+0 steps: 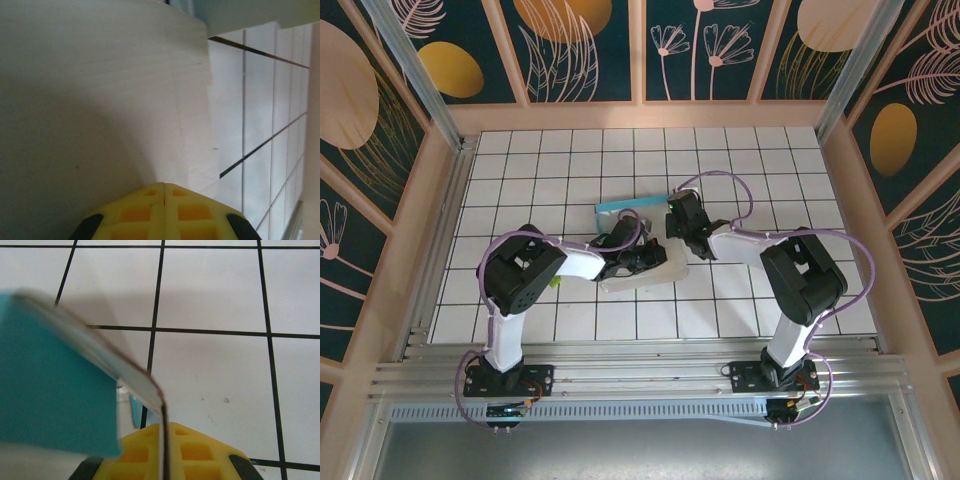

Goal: Fold the paper box

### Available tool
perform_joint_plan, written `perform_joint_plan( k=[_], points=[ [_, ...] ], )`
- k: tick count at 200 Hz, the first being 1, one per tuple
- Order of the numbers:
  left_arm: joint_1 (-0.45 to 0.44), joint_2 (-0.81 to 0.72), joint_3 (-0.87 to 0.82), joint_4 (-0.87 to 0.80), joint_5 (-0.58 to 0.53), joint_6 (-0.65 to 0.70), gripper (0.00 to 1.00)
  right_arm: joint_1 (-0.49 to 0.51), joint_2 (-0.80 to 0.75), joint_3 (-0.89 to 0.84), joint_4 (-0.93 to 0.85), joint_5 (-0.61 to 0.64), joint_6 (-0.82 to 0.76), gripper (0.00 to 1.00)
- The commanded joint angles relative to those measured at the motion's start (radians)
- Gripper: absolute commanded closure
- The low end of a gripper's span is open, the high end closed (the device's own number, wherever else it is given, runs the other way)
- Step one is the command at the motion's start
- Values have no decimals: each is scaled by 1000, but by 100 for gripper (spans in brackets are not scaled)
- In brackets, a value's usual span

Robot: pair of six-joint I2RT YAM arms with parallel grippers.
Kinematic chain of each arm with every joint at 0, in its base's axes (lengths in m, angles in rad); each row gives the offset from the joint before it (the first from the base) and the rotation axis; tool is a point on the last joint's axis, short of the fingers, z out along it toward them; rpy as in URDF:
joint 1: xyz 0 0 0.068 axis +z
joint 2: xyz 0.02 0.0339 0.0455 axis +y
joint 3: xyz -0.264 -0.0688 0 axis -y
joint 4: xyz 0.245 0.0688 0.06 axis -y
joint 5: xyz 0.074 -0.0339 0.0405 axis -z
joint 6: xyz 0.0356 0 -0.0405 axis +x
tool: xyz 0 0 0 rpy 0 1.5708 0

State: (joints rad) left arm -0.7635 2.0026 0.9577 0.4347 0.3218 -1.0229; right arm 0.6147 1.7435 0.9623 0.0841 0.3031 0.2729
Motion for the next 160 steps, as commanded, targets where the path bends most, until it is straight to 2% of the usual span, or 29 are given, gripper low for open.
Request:
perform_joint_plan(
  k=[1, 35, 89, 121, 160],
  points=[
    [-4, 73, 2, 26, -4, -12, 96, -3, 4, 23, -109, -23, 35, 99],
    [-4, 105, -17, 32, -9, -15, 97, -1, 1, 54, -152, -22, 35, 99],
    [-4, 93, 9, -51, -41, 32, 99, -12, 34, 189, -305, -55, 37, 98],
    [-5, 70, 9, -23, -4, 49, 94, -12, 52, 186, -304, -33, 31, 98],
    [-5, -7, 60, -39, -47, 51, 93, -11, 51, 149, -277, 10, 29, 98]
  ],
)
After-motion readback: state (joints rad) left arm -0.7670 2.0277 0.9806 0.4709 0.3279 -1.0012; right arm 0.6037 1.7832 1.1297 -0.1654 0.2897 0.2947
